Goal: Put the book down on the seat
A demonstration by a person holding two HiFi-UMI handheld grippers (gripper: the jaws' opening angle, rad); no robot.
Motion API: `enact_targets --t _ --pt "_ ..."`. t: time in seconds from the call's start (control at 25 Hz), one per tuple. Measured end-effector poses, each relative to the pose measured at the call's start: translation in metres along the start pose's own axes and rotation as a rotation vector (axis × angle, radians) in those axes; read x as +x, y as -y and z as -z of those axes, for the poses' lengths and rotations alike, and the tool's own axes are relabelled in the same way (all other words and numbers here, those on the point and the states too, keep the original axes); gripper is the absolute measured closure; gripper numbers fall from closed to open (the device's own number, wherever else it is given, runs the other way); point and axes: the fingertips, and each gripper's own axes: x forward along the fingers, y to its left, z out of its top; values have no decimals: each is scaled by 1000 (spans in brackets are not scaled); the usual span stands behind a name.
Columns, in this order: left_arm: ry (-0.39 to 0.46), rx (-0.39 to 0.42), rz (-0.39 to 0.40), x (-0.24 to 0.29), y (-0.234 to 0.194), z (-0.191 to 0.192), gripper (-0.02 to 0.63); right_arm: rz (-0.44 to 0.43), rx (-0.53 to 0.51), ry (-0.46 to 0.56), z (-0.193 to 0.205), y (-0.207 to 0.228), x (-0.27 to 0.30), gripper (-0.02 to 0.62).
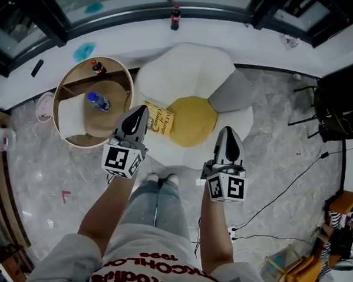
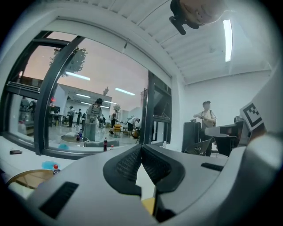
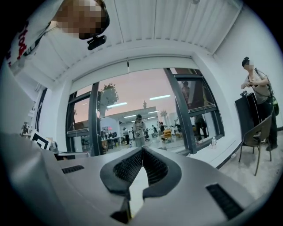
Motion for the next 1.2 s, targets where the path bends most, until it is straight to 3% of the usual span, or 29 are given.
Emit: enact_targets --t 0.16,0.56,1.2 --pt "11 -3 -6 -20 -5 -29 591 -5 -2 -28 -20 -19 -18 571" --pt "40 -7 2 -54 -2 -93 591 -36 -29 34 -96 -55 -34 571" --pt "68 -9 44 -86 12 -150 591 -34 -30 75 -157 -71 -72 571"
